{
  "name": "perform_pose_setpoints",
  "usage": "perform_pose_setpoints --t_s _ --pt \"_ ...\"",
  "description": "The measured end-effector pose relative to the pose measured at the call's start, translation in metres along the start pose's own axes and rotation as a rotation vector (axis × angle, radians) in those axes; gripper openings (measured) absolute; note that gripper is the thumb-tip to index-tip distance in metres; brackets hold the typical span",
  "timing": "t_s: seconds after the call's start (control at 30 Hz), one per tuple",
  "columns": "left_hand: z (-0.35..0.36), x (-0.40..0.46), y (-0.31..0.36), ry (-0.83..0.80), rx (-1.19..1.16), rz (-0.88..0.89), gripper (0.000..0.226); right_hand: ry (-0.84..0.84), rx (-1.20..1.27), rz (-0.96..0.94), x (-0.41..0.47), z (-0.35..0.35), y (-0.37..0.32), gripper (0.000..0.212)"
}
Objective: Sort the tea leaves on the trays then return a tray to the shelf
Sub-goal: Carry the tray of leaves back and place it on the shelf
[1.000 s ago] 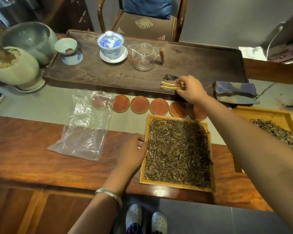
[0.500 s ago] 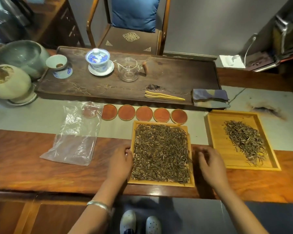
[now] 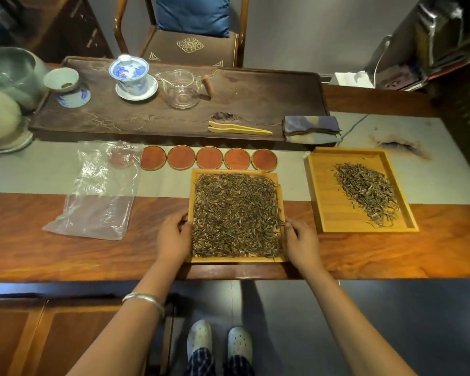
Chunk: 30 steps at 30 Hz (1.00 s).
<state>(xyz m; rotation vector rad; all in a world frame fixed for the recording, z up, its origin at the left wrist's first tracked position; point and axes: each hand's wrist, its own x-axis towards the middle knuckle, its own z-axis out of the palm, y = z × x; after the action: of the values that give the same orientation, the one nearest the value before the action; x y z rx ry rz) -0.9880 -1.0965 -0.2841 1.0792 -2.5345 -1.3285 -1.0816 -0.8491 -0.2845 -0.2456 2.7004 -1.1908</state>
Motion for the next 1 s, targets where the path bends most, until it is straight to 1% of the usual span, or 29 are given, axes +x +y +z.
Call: perform_pose_setpoints --t_s 0.1,0.17,0.3,0.37,0.43,0.47,0.57,0.77,0.83,0.93,1.0 --pt "-0.006 -0.006 0.002 -0.022 -0.135 -0.051 0.034 0.018 0.154 0.059 -0.004 -0.005 -0.001 0.026" --pt "-0.012 -0.011 0.007 -0.030 -0.213 -0.061 0.035 0.009 0.189 0.067 -0.005 -0.011 0.000 0.024" --pt "-0.030 -0.017 0.024 -0.074 -0.271 -0.033 0.034 0.018 0.212 0.052 -0.011 -0.027 -0.007 0.021" --pt "-0.039 -0.016 0.036 -0.090 -0.260 -0.018 0.033 0.030 0.247 0.058 -0.014 -0.038 -0.017 0.020" --pt "-0.049 -0.017 0.051 -0.124 -0.286 -0.013 0.032 0.039 0.279 0.083 -0.017 -0.052 -0.029 0.024" --pt "-0.053 -0.019 0.058 -0.152 -0.340 -0.024 0.032 0.048 0.297 0.088 -0.019 -0.060 -0.034 0.026" --pt "-0.064 -0.024 0.083 -0.249 -0.459 -0.056 0.032 0.097 0.315 0.083 -0.026 -0.092 -0.045 0.028" --pt "-0.067 -0.034 0.161 -0.394 -0.515 0.115 0.028 0.274 0.313 0.030 -0.041 -0.172 -0.062 0.024" --pt "-0.061 -0.038 0.186 -0.433 -0.541 0.135 0.027 0.344 0.297 0.009 -0.045 -0.194 -0.061 0.023" --pt "-0.049 -0.043 0.218 -0.485 -0.558 0.147 0.024 0.420 0.316 0.026 -0.054 -0.224 -0.057 0.023" --pt "-0.040 -0.046 0.238 -0.523 -0.550 0.177 0.024 0.472 0.337 0.038 -0.065 -0.242 -0.054 0.019"
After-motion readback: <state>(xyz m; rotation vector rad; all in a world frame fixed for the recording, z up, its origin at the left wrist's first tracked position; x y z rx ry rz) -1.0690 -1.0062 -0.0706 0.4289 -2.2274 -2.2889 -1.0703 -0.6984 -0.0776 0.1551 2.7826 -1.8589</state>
